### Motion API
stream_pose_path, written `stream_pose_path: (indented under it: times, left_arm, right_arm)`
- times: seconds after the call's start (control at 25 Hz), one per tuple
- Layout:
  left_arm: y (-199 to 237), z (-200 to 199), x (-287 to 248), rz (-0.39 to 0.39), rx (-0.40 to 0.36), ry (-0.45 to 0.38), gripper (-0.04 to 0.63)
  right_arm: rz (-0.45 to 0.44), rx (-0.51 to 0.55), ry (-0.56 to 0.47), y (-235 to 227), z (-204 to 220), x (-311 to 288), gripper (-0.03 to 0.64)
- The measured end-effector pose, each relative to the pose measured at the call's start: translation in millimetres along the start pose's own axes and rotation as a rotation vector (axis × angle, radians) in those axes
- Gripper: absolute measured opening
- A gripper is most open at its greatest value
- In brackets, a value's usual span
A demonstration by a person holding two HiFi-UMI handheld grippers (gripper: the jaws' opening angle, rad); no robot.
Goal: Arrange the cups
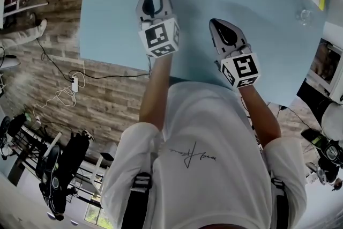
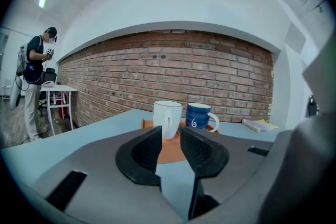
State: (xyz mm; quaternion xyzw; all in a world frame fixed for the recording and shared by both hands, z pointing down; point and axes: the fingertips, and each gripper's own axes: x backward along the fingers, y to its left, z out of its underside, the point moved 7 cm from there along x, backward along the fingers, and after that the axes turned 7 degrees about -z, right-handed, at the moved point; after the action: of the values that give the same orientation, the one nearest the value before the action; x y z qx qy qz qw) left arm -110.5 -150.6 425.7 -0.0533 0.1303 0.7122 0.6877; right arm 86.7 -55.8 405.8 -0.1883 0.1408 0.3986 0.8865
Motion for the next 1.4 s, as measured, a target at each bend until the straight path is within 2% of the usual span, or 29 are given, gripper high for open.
stream_pose_path:
  times: [0.32,0.48,0.8,1.12,1.4]
  left_arm:
    - [-11,-8,35,0.033,0.023,-0.005,0.070]
    - [-13,-6,53,0.043,0.052,0.029,0.051]
    - [-25,-6,84,0.083,0.061,0.065,0.011]
    - [-46,-27,121,0.161,0.047,0.052,0.009]
    - [-55,-40,148,0.188,0.037,0.042,0.008]
  right_arm:
    - [0.001,0.021,-0.049,5,-9,15,0.021]
    - [0.002,0.036,-0.071,11,-15,22,0.021]
    - [-0.031,0.022,-0.129,21,-30,38,0.021]
    - [-0.069,0.029,-0.139,30,-45,55,0.021]
    - [-0.113,0.029,-0.139,38,-54,71,0.020]
